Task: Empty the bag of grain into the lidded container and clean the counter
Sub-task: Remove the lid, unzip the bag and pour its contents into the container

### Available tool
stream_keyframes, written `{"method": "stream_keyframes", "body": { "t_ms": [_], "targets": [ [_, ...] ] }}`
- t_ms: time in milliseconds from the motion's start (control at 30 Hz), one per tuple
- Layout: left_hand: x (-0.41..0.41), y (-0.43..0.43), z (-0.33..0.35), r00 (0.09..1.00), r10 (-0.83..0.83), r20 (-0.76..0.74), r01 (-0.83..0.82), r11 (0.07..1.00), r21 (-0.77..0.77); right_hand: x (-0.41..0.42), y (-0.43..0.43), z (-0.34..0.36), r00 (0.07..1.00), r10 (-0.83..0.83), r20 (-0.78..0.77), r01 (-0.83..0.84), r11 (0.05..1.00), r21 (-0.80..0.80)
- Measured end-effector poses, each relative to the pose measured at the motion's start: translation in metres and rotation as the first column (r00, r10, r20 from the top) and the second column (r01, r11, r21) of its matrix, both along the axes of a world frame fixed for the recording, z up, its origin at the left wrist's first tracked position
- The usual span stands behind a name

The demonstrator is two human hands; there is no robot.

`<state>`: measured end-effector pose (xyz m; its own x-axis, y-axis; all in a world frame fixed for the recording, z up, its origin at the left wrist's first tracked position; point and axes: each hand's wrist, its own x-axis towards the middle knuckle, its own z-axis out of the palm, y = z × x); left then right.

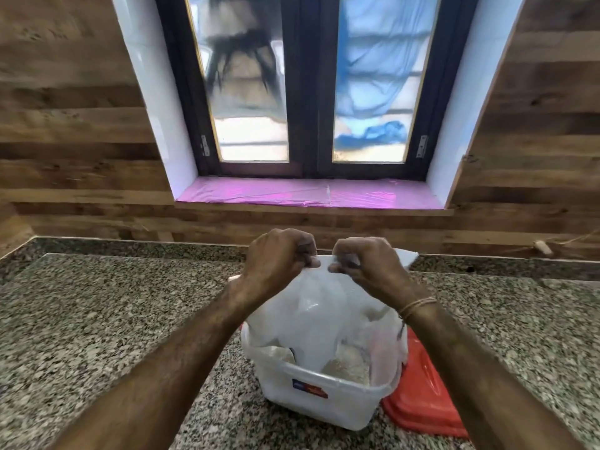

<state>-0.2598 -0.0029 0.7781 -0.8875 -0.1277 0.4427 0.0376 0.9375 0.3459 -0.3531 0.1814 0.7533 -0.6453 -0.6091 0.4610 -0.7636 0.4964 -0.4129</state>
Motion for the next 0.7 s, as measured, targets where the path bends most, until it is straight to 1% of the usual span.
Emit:
{"method": "stream_keyframes", "body": {
  "t_ms": [67,133,167,200,233,267,300,333,367,433,500,600,633,700],
  "targets": [
    [0.006,-0.006,0.004,1.000,0.017,0.015,-0.017,1.000,0.000,-0.007,-0.002,-0.002,0.995,-0.009,0.099,0.016,0.997,-0.076],
    [0.017,-0.022,0.008,0.997,0.065,0.050,-0.066,0.998,0.021,-0.016,0.001,-0.005,0.983,-0.032,0.182,0.051,0.993,-0.104],
    [0.023,-0.034,0.007,0.993,0.080,0.081,-0.086,0.994,0.066,-0.021,0.005,-0.007,0.976,-0.046,0.212,0.069,0.992,-0.104],
    [0.029,-0.048,0.004,0.991,0.063,0.119,-0.082,0.983,0.163,-0.026,0.009,-0.008,0.969,-0.053,0.241,0.083,0.990,-0.115],
    [0.037,-0.059,-0.001,0.989,-0.001,0.151,-0.049,0.943,0.328,-0.031,0.012,-0.009,0.961,-0.048,0.273,0.090,0.986,-0.142],
    [0.043,-0.068,-0.008,0.981,-0.100,0.169,-0.002,0.855,0.519,-0.036,0.016,-0.008,0.949,-0.035,0.313,0.094,0.980,-0.177],
    [0.048,-0.074,-0.018,0.963,-0.201,0.179,0.032,0.746,0.666,-0.039,0.018,-0.006,0.934,-0.007,0.357,0.089,0.972,-0.216],
    [0.052,-0.075,-0.028,0.944,-0.269,0.193,0.037,0.664,0.746,-0.042,0.020,-0.003,0.920,0.027,0.392,0.077,0.966,-0.247],
    [0.056,-0.072,-0.038,0.931,-0.299,0.211,0.027,0.633,0.774,-0.045,0.021,-0.001,0.907,0.061,0.418,0.060,0.961,-0.270],
    [0.058,-0.065,-0.059,0.933,-0.292,0.208,0.027,0.635,0.772,-0.050,0.021,-0.002,0.891,0.091,0.444,0.040,0.960,-0.276],
    [0.058,-0.059,-0.076,0.938,-0.280,0.204,0.037,0.667,0.744,-0.054,0.020,-0.007,0.889,0.096,0.448,0.026,0.966,-0.258],
    [0.059,-0.054,-0.093,0.946,-0.186,0.266,-0.008,0.807,0.591,-0.057,0.017,-0.013,0.886,0.106,0.451,0.025,0.961,-0.275],
    [0.059,-0.052,-0.098,0.954,-0.147,0.260,-0.023,0.832,0.554,-0.057,0.017,-0.012,0.888,0.102,0.448,0.035,0.957,-0.289],
    [0.062,-0.048,-0.105,0.973,-0.103,0.207,-0.020,0.852,0.523,-0.058,0.017,-0.012,0.884,0.105,0.456,0.039,0.955,-0.295]
  ]
}}
